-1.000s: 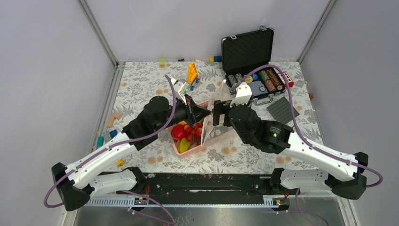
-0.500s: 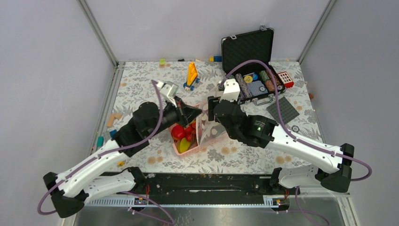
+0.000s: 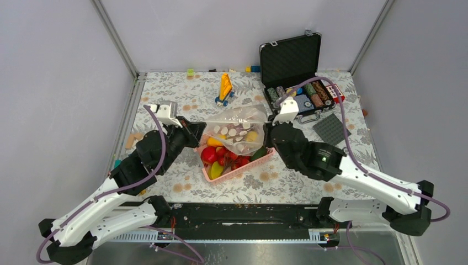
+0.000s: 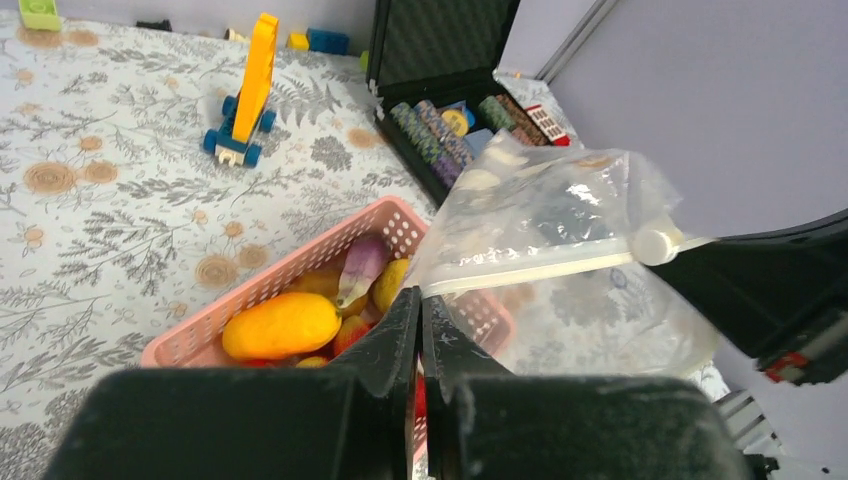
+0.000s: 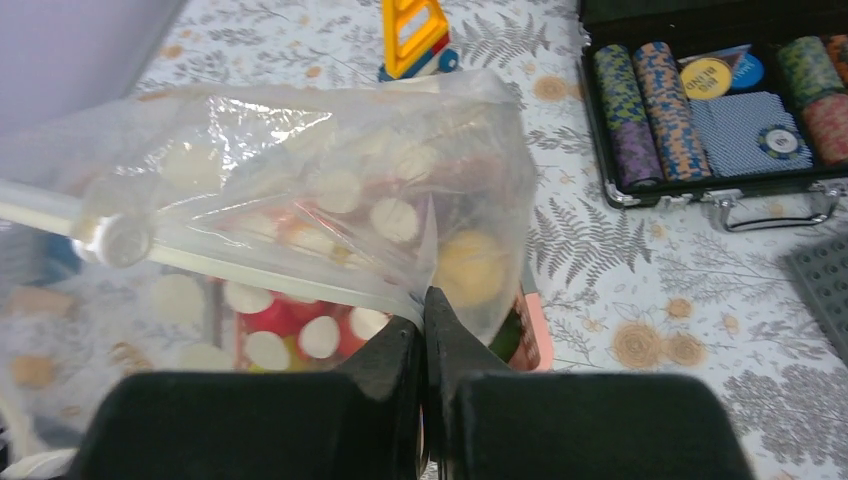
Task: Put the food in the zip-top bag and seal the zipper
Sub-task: Open the zipper of the food storage bag at the center of the board.
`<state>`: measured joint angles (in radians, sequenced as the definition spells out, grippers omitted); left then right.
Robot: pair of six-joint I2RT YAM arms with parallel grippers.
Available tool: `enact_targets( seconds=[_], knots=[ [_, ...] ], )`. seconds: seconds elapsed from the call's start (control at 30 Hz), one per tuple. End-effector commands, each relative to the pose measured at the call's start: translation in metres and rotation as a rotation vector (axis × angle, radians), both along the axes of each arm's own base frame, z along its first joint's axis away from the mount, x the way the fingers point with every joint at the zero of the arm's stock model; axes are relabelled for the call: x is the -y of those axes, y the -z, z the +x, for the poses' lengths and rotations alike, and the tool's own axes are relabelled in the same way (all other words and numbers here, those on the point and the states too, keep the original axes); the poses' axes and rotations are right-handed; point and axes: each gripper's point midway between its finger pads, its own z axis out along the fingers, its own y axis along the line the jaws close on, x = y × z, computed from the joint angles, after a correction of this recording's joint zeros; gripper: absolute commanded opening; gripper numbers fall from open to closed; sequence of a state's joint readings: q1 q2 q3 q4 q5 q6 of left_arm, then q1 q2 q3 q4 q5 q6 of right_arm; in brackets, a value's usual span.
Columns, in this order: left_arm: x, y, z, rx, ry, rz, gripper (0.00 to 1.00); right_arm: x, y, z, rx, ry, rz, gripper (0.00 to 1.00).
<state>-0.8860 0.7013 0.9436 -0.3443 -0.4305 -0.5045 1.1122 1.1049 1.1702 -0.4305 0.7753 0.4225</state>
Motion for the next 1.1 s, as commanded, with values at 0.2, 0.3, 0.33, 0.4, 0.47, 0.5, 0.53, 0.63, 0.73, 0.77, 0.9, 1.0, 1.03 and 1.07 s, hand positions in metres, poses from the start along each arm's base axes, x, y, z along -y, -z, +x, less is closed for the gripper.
enact_targets(
  seconds=[0.2,0.3,0.33,0.4,0.47,0.5,0.53,0.63,0.73,0.77,0.9,1.0,1.03,1.07],
  knots=[
    [-0.035,-0.034,0.0,0.099,-0.11,0.025,0.0,-0.018,-0.026,-0.017,0.112,-0.233,0.12,0.0],
    [-0.039,-0.046,0.0,0.119,-0.12,0.04,0.0,-0.06,-0.04,-0.021,0.155,-0.4,0.138,0.0],
    [-0.044,-0.05,0.001,0.12,-0.145,0.051,0.0,-0.074,-0.044,-0.02,0.162,-0.443,0.141,0.0],
    [-0.059,-0.057,0.002,0.125,-0.204,0.069,0.0,-0.107,-0.049,-0.012,0.178,-0.491,0.171,0.0],
    [-0.076,-0.062,0.0,0.13,-0.265,0.08,0.0,-0.14,-0.054,-0.006,0.201,-0.533,0.239,0.0],
    [-0.085,-0.065,-0.001,0.135,-0.298,0.077,0.0,-0.157,-0.056,-0.003,0.21,-0.557,0.281,0.0],
    [-0.095,-0.067,-0.003,0.144,-0.331,0.076,0.0,-0.175,-0.058,-0.003,0.211,-0.592,0.327,0.0],
    [-0.12,-0.074,-0.01,0.159,-0.415,0.065,0.0,-0.228,-0.065,-0.006,0.17,-0.704,0.459,0.0],
    [-0.13,-0.066,-0.012,0.14,-0.454,0.063,0.0,-0.269,-0.053,-0.01,0.091,-0.799,0.533,0.0],
    [-0.128,-0.057,-0.011,0.126,-0.453,0.07,0.0,-0.278,-0.043,-0.009,0.061,-0.809,0.536,0.0],
    [-0.11,-0.008,-0.003,0.045,-0.424,0.106,0.0,-0.286,0.017,-0.004,-0.056,-0.792,0.453,0.02],
    [-0.092,0.036,0.002,-0.028,-0.384,0.112,0.0,-0.268,0.069,-0.008,-0.161,-0.764,0.399,0.03],
    [-0.085,0.05,0.002,-0.05,-0.367,0.106,0.0,-0.261,0.083,-0.012,-0.19,-0.765,0.385,0.04],
    [-0.08,0.063,0.002,-0.075,-0.354,0.095,0.0,-0.252,0.096,-0.014,-0.213,-0.756,0.366,0.04]
  ],
)
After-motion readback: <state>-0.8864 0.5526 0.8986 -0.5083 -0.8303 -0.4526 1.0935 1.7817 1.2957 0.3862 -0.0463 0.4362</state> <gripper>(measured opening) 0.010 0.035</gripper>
